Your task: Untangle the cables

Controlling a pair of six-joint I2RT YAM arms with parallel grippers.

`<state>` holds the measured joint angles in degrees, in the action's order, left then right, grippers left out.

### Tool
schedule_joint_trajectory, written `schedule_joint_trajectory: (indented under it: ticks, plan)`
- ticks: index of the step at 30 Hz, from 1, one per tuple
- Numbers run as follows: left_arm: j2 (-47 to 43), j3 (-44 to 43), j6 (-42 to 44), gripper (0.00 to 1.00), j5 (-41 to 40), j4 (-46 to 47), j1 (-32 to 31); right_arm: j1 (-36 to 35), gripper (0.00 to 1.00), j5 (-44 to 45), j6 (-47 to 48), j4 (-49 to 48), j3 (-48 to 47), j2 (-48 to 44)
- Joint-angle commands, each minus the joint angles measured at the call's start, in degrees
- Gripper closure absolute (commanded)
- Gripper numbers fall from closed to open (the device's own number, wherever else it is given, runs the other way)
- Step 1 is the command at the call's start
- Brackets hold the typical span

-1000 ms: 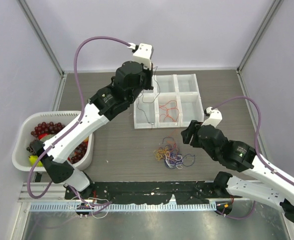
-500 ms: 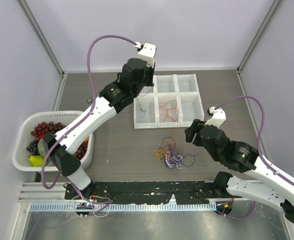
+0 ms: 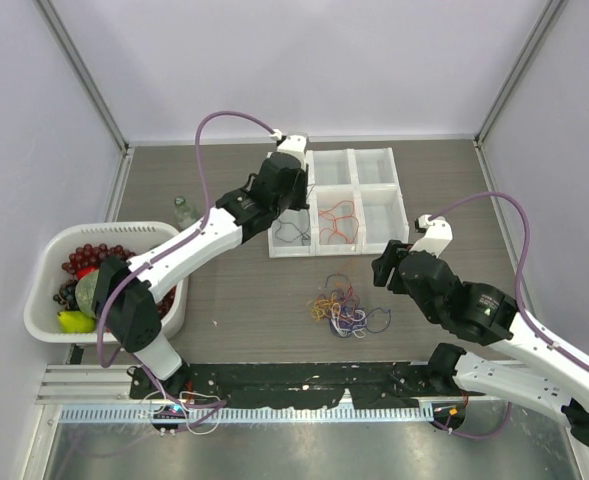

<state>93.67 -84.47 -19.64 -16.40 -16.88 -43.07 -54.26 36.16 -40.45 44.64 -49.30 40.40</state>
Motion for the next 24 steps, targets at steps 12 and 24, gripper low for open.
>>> schedule_joint_trajectory:
  ticks: [12,24]
  plan:
    - [12.6,-6.6,-18.8,1.0,6.6,-15.2,9.3,0.1,0.35,2.2,1.7,-1.6,-1.7,-0.9]
    - [24.7,-14.0,-17.7,1.0,11.2,-17.6,9.7,0.1,0.35,0.2,-0.1,-1.4,-0.6,-1.0]
